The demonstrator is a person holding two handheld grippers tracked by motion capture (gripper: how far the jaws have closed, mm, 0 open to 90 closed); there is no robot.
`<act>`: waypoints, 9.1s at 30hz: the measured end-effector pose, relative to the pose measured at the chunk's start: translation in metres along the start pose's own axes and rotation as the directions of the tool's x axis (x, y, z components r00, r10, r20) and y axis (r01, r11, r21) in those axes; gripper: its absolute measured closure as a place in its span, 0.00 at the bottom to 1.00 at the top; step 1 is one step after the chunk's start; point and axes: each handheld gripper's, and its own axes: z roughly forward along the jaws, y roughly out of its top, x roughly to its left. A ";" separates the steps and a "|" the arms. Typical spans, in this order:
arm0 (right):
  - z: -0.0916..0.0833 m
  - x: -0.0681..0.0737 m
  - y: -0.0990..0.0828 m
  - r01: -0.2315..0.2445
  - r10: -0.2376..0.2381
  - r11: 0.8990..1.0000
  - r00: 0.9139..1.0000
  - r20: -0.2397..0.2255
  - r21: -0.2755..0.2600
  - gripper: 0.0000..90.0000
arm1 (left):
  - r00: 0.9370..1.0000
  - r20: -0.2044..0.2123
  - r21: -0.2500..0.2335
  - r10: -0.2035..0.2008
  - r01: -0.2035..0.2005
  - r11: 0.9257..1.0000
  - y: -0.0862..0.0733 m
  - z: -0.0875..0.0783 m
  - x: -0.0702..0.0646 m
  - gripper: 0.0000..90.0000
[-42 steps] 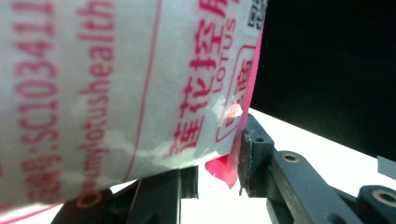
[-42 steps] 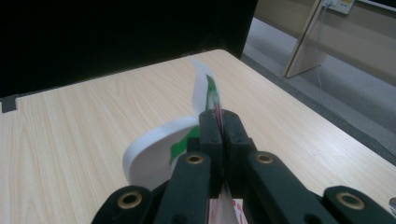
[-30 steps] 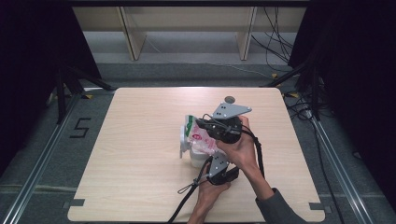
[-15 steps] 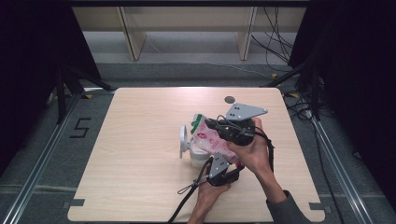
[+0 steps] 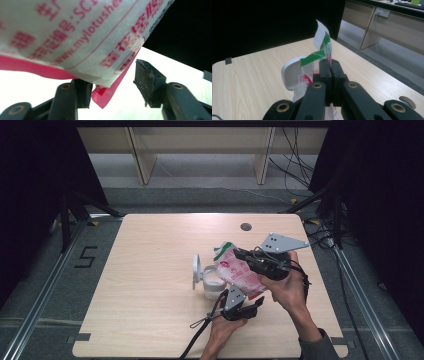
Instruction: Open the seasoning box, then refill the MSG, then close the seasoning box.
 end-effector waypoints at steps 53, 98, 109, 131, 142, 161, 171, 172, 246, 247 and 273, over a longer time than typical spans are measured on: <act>-0.041 -0.047 -0.068 -0.168 0.165 0.986 0.974 0.158 0.001 1.00 | 0.994 -0.106 0.010 0.037 -0.036 0.999 -0.004 -0.101 -0.006 0.38; -0.031 -0.078 -0.122 -0.226 0.156 0.957 0.928 0.339 0.179 1.00 | 0.966 -0.256 0.037 -0.038 0.049 0.998 -0.014 -0.145 0.038 0.33; -0.033 -0.084 -0.130 -0.282 0.209 0.947 0.904 0.372 0.152 0.95 | 0.956 -0.289 0.032 -0.048 0.060 0.998 -0.009 -0.151 0.051 0.32; -0.030 -0.069 -0.131 -0.253 0.194 0.958 0.918 0.345 0.133 0.63 | 0.947 -0.320 0.038 -0.016 0.030 0.999 -0.001 -0.157 0.068 0.41; -0.021 -0.049 -0.135 -0.262 0.221 0.959 0.931 0.291 0.111 0.49 | 0.943 -0.331 0.032 0.021 -0.011 0.999 0.006 -0.163 0.074 0.71; -0.014 -0.024 -0.143 -0.255 0.218 0.955 0.950 0.226 0.150 0.48 | 0.934 -0.349 0.024 0.074 -0.070 0.997 0.023 -0.164 0.084 0.98; -0.012 -0.016 -0.148 -0.247 0.211 0.956 0.954 0.212 0.161 0.48 | 0.940 -0.335 0.015 0.063 -0.061 0.998 0.031 -0.162 0.089 0.98; -0.012 -0.016 -0.148 -0.247 0.211 0.956 0.954 0.212 0.161 0.48 | 0.940 -0.335 0.015 0.063 -0.061 0.998 0.031 -0.162 0.089 0.98; -0.031 0.011 -0.164 -0.269 0.241 0.946 0.957 0.162 0.183 0.46 | 0.950 -0.288 0.055 0.117 -0.105 0.993 0.057 -0.135 0.084 0.97; -0.032 0.011 -0.164 -0.270 0.241 0.945 0.957 0.162 0.184 0.46 | 0.951 -0.286 0.053 0.120 -0.110 0.993 0.057 -0.135 0.084 0.97; -0.033 0.010 -0.165 -0.251 0.224 0.948 0.962 0.154 0.195 0.46 | 0.984 -0.156 0.023 0.082 -0.080 0.997 0.057 -0.137 0.068 0.69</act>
